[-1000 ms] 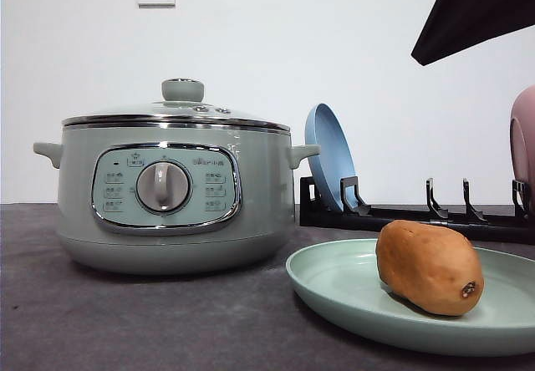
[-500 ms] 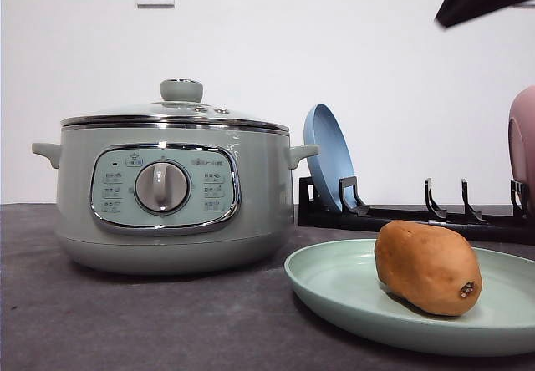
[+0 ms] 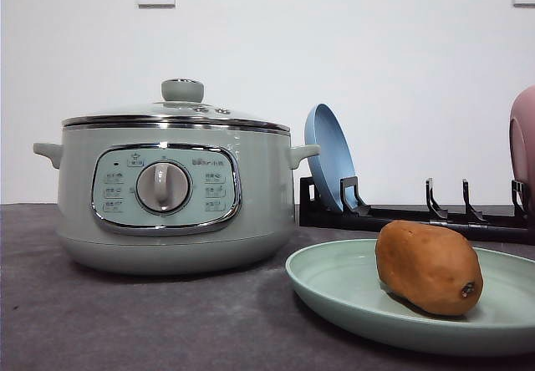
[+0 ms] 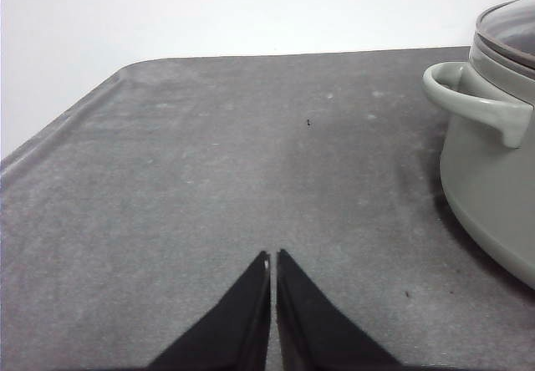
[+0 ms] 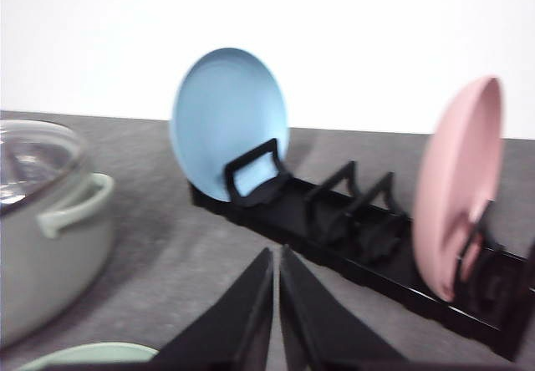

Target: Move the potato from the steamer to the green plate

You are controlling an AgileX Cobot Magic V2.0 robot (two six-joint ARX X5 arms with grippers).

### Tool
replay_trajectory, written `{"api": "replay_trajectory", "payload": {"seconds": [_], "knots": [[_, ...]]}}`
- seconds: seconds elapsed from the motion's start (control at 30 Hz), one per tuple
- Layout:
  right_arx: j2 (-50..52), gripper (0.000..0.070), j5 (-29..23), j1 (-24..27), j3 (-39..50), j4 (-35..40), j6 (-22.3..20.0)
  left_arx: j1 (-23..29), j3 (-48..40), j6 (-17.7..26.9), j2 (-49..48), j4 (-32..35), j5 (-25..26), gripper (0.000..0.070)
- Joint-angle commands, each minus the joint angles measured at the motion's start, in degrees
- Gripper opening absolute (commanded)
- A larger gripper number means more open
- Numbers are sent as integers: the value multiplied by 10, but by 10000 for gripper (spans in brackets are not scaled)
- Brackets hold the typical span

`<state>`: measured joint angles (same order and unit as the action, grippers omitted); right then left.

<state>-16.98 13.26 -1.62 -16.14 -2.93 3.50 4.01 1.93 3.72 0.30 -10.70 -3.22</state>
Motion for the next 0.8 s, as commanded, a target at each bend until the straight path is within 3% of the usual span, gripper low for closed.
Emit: {"api": "replay_trajectory", "payload": {"seconds": [0.0, 0.5, 0.77], "knots": [[22, 0, -2, 8, 20, 9, -12, 1, -7, -1, -1, -13, -2, 3], [155, 0, -18, 23, 152, 37, -15, 1, -7, -1, -1, -13, -2, 3], [168, 0, -30, 23, 155, -25, -16, 1, -7, -1, -1, -14, -2, 3]]}}
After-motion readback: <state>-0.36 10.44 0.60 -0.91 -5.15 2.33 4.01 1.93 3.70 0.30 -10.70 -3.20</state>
